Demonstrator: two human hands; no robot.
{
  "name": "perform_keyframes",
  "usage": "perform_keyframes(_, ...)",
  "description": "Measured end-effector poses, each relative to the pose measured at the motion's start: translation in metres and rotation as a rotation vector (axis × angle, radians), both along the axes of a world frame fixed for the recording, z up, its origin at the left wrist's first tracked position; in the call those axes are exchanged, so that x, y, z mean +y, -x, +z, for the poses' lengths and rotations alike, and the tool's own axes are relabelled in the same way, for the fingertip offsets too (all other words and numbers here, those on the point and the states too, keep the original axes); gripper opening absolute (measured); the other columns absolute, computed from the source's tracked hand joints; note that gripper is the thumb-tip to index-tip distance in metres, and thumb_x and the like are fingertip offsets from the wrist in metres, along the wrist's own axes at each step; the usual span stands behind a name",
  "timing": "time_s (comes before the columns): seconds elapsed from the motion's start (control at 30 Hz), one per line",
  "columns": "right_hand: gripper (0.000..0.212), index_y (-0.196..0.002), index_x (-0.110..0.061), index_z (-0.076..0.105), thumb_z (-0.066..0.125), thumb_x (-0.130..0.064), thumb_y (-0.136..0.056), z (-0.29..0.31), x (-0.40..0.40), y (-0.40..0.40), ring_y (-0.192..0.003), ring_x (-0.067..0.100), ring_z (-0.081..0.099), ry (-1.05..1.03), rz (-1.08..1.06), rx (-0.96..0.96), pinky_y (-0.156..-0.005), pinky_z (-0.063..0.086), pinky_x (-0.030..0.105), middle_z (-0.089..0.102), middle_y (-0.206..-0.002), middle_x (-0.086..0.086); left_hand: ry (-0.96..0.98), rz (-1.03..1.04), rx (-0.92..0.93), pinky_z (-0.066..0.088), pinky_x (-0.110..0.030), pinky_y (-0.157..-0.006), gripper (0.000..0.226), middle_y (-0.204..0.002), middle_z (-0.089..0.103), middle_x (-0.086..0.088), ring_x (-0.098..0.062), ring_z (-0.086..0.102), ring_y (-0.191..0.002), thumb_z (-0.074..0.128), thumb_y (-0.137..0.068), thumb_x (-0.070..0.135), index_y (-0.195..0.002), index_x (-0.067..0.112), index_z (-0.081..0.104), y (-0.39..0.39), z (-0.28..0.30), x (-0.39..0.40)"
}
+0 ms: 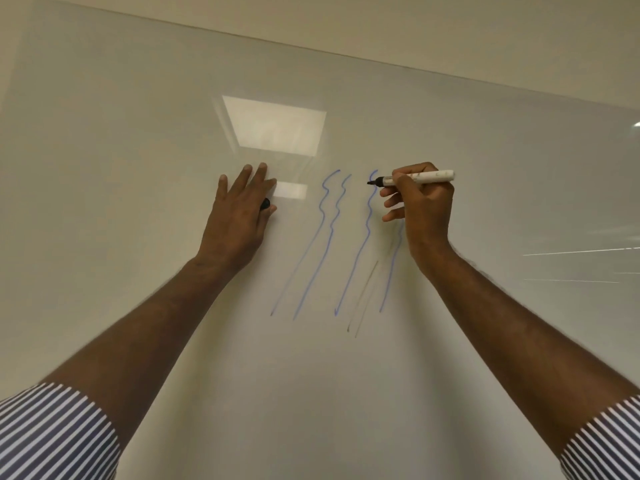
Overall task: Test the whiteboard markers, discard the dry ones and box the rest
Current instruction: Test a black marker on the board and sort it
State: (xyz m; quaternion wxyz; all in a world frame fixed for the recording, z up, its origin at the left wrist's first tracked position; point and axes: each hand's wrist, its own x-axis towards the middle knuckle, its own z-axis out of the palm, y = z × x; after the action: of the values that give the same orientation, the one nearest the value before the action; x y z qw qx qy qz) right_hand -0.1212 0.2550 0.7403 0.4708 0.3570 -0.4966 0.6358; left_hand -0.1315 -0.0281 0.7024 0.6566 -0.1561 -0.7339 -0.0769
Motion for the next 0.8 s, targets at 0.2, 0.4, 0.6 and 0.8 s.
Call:
perform_keyframes(0.2,0.011,-0.092,-0.001,0.07,0.067,-0.012,-0.092,0.009,-0.007,0.015,-0.064,0.021,0.071,-0.036,-0.139,0.138,-0.044,0.05,0.027,0.076,-0.081,0.012,0.08,0.018,0.081,0.006,-0.049,-0.127,0.049,-0.166,0.027,-0.004,-0.022,0.018,-0.155,0.047,-0.107,0.019,-0.155,0.015,0.037,0.015,-0.006,-0.012)
perform_keyframes(0.4,0.011,-0.083,-0.011,0.071,0.068,-0.021,-0.086,0.021,-0.013,0.034,-0.066,0.026,0.071,-0.08,-0.33,0.203,-0.046,0.055,0.038,0.074,-0.074,0.004,0.085,0.009,0.13,0.01,-0.049,-0.127,0.049,-0.165,0.028,-0.002,-0.019,0.019,-0.155,0.049,-0.106,0.018,-0.154,0.015,0.039,0.021,-0.01,-0.016)
perform_keyframes(0.6,0.009,-0.078,-0.011,0.068,0.068,-0.014,-0.087,0.023,-0.013,0.044,-0.065,0.02,0.068,-0.142,-0.455,0.292,-0.055,0.056,0.046,0.071,-0.074,-0.005,0.073,-0.003,0.146,0.01,-0.048,-0.127,0.047,-0.164,0.03,-0.001,-0.019,0.021,-0.154,0.049,-0.106,0.019,-0.153,0.016,0.041,0.023,-0.011,-0.016)
perform_keyframes(0.8,0.01,-0.076,-0.008,0.067,0.068,-0.007,-0.085,0.008,-0.017,0.044,-0.061,0.011,0.063,-0.179,-0.416,0.34,-0.054,0.05,0.031,0.07,-0.072,-0.001,0.074,-0.007,0.148,0.01,-0.048,-0.127,0.047,-0.164,0.03,-0.001,-0.018,0.021,-0.154,0.049,-0.106,0.02,-0.152,0.016,0.041,0.026,-0.012,-0.018)
